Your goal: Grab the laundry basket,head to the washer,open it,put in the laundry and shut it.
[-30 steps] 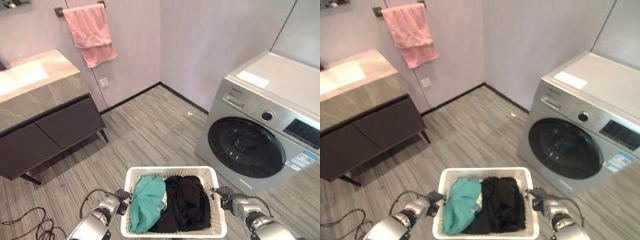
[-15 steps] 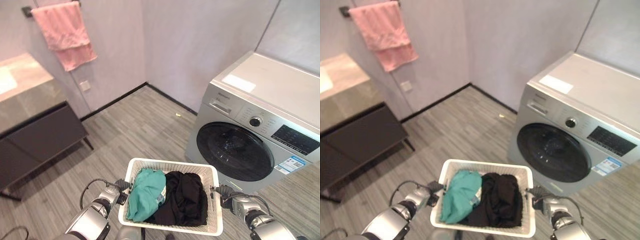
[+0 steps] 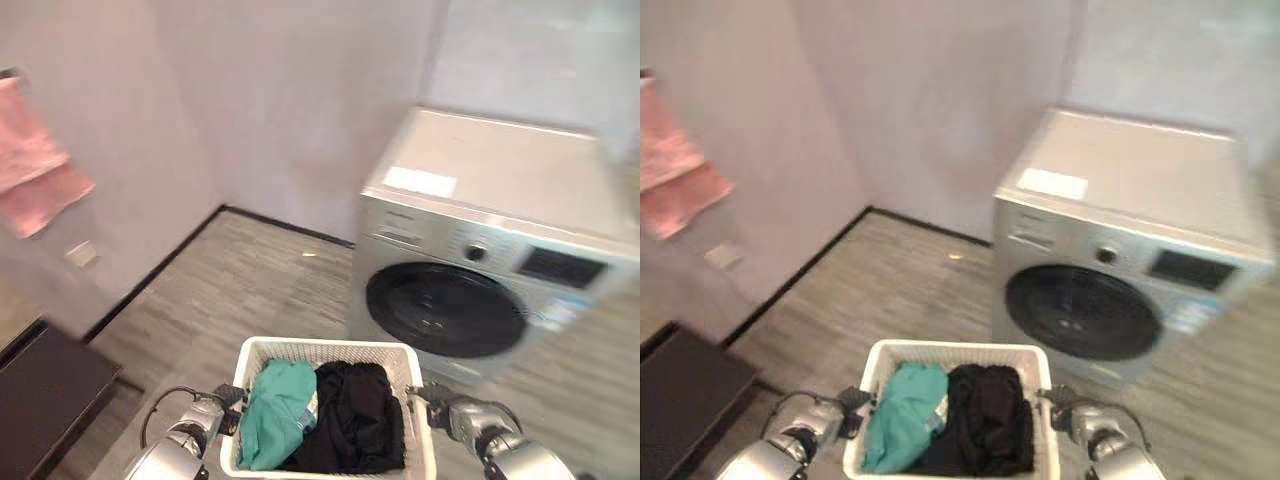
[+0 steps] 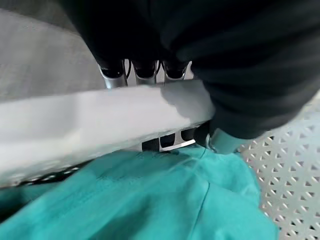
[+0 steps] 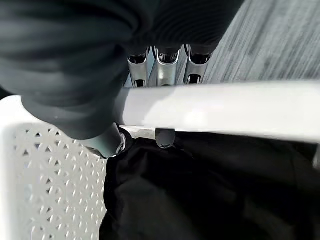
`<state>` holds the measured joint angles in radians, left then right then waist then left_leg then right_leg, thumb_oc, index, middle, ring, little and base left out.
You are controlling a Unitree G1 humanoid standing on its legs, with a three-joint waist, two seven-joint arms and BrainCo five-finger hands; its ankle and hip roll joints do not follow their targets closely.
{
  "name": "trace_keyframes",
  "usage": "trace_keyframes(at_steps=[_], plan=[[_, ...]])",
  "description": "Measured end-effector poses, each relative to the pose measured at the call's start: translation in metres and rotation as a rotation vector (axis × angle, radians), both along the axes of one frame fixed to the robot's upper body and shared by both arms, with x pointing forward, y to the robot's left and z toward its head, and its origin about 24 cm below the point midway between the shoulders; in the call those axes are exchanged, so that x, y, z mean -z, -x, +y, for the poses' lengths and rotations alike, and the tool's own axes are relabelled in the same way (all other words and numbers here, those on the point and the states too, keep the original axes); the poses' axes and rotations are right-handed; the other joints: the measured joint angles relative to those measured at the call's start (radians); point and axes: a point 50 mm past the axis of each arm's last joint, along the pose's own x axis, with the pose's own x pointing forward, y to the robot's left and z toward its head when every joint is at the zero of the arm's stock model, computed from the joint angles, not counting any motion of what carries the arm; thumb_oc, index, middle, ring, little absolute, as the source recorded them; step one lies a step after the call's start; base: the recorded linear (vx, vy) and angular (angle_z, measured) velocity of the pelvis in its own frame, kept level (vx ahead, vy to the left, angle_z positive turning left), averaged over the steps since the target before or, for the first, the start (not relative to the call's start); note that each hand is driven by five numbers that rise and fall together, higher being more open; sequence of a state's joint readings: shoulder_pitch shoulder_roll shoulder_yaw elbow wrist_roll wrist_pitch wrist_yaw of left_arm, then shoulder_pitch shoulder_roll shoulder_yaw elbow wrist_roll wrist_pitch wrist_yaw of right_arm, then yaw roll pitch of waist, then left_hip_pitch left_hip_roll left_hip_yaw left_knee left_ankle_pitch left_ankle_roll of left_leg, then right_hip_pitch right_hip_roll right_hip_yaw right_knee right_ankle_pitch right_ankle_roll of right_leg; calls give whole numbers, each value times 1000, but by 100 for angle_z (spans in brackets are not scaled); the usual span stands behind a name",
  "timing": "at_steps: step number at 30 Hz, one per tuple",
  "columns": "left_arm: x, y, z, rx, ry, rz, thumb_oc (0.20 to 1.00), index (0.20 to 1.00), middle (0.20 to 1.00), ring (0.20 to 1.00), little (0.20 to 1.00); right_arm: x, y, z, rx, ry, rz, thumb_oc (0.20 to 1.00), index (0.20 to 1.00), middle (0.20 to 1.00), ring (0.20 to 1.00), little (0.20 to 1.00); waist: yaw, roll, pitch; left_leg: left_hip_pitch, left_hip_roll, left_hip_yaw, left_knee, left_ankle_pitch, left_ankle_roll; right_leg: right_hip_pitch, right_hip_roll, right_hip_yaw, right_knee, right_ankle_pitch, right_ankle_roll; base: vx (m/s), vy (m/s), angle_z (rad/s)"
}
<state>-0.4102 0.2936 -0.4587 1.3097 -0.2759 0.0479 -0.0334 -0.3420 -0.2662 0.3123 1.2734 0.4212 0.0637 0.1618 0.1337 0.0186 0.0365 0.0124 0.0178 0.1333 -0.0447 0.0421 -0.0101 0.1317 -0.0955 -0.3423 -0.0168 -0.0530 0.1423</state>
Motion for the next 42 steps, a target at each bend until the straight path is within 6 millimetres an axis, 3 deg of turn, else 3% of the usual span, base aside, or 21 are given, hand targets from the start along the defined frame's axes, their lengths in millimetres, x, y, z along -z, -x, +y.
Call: trace_keyframes(at_steps=[1,3,4,6,8,10,12,13,14,15,18,24,35,42], plan=[[-1,-4,-7,14,2,-10,200,200,200,200,200,2,7,-7,19,14,16,200,200,200,200,200,-22,-6,4,2,4,-18,-2,15,-10,16,17,13,-21,12,-47,-28,-201,22],[5,0,-20,57,11,16,200,200,200,200,200,7,21,-20,61,26,42,200,200,200,200,200,-62,-8,5,-11,21,-64,11,22,-25,7,40,128,28,-36,-60,-32,-200,52],[8,5,-22,61,14,30,200,200,200,200,200,8,24,-22,63,30,53,200,200,200,200,200,-68,-18,3,-11,22,-72,4,31,-37,8,48,140,22,-50,-81,-49,-181,31],[16,19,-25,49,31,70,200,200,200,200,200,6,24,-26,60,40,44,200,200,200,200,200,-71,-17,13,-23,47,-76,11,55,-58,7,76,133,8,-37,-108,-38,-126,20],[16,18,-27,35,48,45,200,200,200,200,200,4,22,-29,51,49,37,200,200,200,200,200,-79,-23,22,-38,75,-67,8,101,-72,2,104,109,-14,-30,-150,-57,-133,16],[16,18,-26,34,46,46,200,200,200,200,200,4,20,-27,41,48,29,200,200,200,200,200,-99,-32,27,-43,73,-55,42,104,-75,1,102,119,-16,-15,-174,-51,-81,-19],[17,20,-24,14,53,49,200,200,200,200,200,2,18,-26,38,48,15,200,200,200,200,200,-115,-23,25,-47,78,-25,40,105,-74,-8,109,137,-20,-4,-177,22,-26,-24],[21,29,-21,2,43,84,200,200,200,200,200,1,13,-21,34,41,-4,200,200,200,200,200,-121,10,-24,-66,81,-13,61,70,-52,-168,88,160,264,-149,-158,27,0,-13],[21,29,-21,2,43,83,200,200,200,200,200,1,13,-21,34,41,-4,200,200,200,200,200,-121,9,-23,-66,81,-13,61,70,-52,-166,88,159,260,-148,-158,2,61,1],[25,35,-25,-51,82,93,200,200,200,200,200,9,27,-24,98,29,38,200,200,200,200,200,-119,10,-19,-26,77,-114,35,70,-53,-104,96,156,221,-118,-164,-9,95,6],[28,41,-28,-55,89,107,200,200,200,200,200,11,33,-26,111,34,67,200,200,200,200,200,-115,5,-40,5,69,-187,32,55,-61,-60,90,166,189,-112,-156,-3,84,-4],[31,47,-28,17,44,141,200,200,200,200,200,15,39,-25,95,48,101,200,200,200,200,200,-112,5,-76,21,64,-184,3,29,-61,-54,93,194,152,-88,-133,-12,64,-11],[27,40,-29,459,-133,247,200,200,200,200,200,11,35,-31,-52,124,142,200,200,200,200,200,-106,13,-113,17,49,-178,6,15,-40,-68,78,221,150,-90,-118,-61,36,-3],[27,39,-31,475,-137,250,200,200,200,200,200,12,36,-30,-56,122,145,200,200,200,200,200,-99,15,-113,4,52,-180,8,23,-46,-73,89,221,148,-78,-128,-61,22,0]])
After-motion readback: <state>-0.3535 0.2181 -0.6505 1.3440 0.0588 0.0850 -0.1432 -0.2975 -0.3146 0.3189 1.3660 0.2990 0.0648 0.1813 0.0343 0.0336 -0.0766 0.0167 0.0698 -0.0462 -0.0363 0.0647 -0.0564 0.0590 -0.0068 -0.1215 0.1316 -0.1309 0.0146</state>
